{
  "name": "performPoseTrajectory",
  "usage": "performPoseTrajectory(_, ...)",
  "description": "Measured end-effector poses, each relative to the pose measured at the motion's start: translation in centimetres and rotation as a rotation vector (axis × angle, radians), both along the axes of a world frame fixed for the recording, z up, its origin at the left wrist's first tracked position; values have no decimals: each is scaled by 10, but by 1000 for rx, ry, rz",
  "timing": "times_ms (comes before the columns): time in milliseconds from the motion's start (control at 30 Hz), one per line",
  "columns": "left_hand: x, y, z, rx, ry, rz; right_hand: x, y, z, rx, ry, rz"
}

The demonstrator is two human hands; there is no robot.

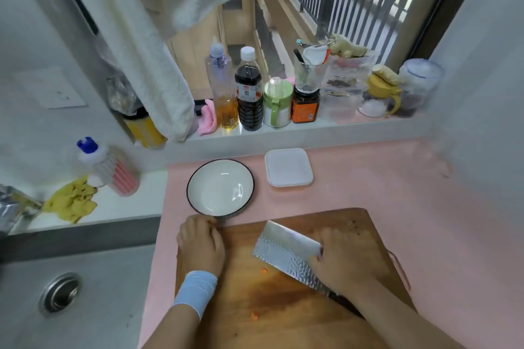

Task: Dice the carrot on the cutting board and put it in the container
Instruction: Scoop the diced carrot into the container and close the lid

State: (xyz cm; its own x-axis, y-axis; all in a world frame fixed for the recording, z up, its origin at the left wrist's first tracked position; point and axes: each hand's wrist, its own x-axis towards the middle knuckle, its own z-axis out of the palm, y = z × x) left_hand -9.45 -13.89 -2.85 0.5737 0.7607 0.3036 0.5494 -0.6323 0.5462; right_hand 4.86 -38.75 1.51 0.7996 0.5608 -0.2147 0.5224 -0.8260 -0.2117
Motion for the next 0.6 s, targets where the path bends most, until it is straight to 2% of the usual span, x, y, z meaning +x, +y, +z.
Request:
performPoseTrajectory(133,-29,-12,-24,-150,209,-2,-39,-33,-24,-49,-1,-90)
performPoseTrajectory(233,-41,-26,-32,-213,334,-69,-57,-45,-20,-8,11,-140)
performPoseTrajectory(367,-53,-55,-24,-219,329,-320,-77,-52,-13,33,69,-65)
performPoseTrajectory(500,-67,-87,-22,-232,287,-620,-104,-58,-10,69,33,-24)
performPoseTrajectory(600,-82,-94,-29,-58,375,-686,-112,-64,-7,170,-8,-30)
